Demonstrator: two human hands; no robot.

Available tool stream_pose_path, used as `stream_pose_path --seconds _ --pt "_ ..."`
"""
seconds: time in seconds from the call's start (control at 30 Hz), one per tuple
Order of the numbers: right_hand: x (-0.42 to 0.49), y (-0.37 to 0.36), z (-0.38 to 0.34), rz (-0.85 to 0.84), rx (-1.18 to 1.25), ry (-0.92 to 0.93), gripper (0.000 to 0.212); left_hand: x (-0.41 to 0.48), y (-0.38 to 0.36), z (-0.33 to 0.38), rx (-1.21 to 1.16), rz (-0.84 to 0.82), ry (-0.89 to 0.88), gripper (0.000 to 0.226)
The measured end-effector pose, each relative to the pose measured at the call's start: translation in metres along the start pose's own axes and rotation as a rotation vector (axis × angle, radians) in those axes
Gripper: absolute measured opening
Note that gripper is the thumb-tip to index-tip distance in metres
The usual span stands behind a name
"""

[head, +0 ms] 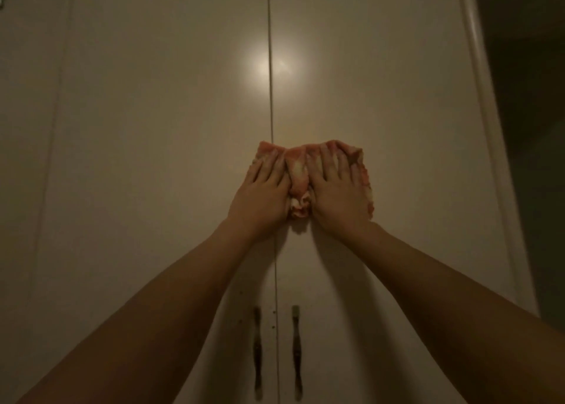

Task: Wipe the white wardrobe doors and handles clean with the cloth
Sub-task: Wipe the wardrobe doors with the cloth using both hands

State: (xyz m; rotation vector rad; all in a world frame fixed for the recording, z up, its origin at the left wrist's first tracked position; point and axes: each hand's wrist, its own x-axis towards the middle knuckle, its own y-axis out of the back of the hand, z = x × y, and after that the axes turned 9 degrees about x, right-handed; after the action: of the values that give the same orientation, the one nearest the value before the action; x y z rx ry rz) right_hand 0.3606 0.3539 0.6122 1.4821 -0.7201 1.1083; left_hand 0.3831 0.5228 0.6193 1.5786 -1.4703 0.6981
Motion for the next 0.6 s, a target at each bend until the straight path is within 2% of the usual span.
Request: stream_pose_path --seconds 0.2,0.47,0.6 --pt "-0.027 -0.030 -0.048 -0.067 -0.041 0.055 0.064 -0.070 -0.007 -0.036 0.017 -0.068 0.033 0.064" --pt "-0.093 -0.058 -0.056 -0.141 -0.048 0.079 0.067 -0.146 -0.020 -0.011 -0.021 -0.191 0.123 0.064" --pt "-0.120 -0.052 -0.058 -0.174 0.012 0.112 0.080 -0.173 -0.022 0.001 -0.028 -0.259 0.105 0.066"
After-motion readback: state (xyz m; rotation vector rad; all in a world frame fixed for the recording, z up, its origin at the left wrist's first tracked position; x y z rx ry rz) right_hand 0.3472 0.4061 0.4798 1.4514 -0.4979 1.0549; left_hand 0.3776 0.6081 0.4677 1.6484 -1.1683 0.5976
